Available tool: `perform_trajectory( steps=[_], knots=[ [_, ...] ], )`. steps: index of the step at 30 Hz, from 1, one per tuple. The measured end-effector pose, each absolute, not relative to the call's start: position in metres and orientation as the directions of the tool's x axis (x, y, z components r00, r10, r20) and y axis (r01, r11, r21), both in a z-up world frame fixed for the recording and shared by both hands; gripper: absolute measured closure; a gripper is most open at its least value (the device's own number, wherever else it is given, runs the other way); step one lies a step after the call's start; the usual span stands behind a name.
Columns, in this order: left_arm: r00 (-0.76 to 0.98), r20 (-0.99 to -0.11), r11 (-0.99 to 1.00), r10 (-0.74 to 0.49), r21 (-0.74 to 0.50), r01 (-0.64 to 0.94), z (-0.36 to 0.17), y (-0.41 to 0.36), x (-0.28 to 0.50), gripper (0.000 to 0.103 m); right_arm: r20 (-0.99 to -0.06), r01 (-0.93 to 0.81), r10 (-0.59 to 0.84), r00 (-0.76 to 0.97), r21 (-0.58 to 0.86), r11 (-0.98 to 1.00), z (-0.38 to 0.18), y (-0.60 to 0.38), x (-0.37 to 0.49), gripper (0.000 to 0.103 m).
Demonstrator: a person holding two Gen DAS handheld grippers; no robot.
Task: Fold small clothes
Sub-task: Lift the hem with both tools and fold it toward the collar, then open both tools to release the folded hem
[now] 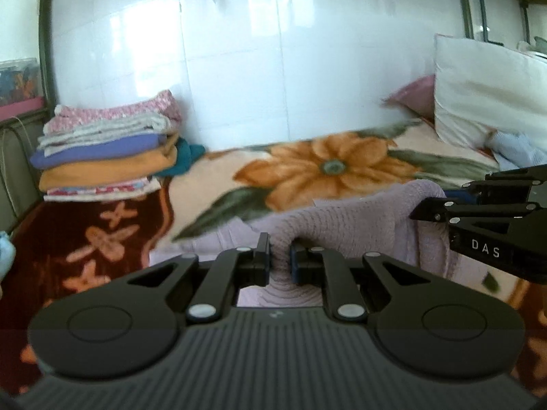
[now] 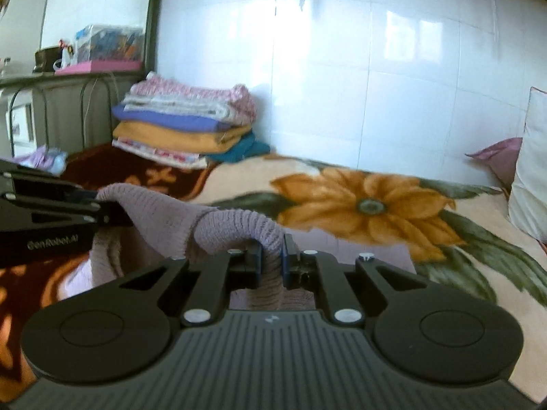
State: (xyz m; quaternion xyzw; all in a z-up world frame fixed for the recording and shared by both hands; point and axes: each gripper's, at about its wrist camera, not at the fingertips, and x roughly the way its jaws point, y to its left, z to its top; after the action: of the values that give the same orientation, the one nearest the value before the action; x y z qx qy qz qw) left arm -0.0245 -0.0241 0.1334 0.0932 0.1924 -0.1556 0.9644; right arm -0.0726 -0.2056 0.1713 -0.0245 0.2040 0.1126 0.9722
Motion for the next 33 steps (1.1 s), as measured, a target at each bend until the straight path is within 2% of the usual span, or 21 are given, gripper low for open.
perform_trajectory(
  steps=[5,10,22,25,29,31,33],
  knots=[
    [0.897,-0.366,0.946,-0.248,0.107,0.306,0.143,-0.03,0.017,0.089,-0.369,-0.204,0.191,0.909,0.006,0.979,0.177,-0.202,-0.017,0.091],
    [0.897,-0.378,0.953,-0.231,0.1,0.287,0.132,-0.037,0.068,0.089,-0.376,-0.179,0.172,0.911,0.016,0.984,0.162,-0.2,0.044,0.091],
    [0.81,-0.562,0.966,-0.17,0.069,0.25,0.041,-0.048,0.16,0.087,-0.576,-0.136,0.1,0.811,-0.019,0.991,0.057,-0.182,0.135,0.09],
    [0.787,-0.592,0.97,-0.176,0.031,0.241,0.029,-0.043,0.168,0.086,-0.585,-0.128,0.102,0.804,-0.003,0.992,0.041,-0.183,0.138,0.09],
    [0.774,-0.601,0.97,-0.199,-0.009,0.243,0.034,-0.037,0.168,0.083,-0.586,-0.132,0.133,0.799,0.045,0.99,0.045,-0.187,0.134,0.076],
    [0.77,-0.603,0.97,-0.21,-0.029,0.242,0.042,-0.031,0.163,0.068,-0.584,-0.132,0.152,0.797,0.078,0.988,0.051,-0.192,0.129,0.068],
    [0.776,-0.595,0.972,-0.209,-0.036,0.234,0.05,-0.025,0.154,0.056,-0.574,-0.125,0.163,0.802,0.106,0.986,0.061,-0.198,0.118,0.055]
  ],
)
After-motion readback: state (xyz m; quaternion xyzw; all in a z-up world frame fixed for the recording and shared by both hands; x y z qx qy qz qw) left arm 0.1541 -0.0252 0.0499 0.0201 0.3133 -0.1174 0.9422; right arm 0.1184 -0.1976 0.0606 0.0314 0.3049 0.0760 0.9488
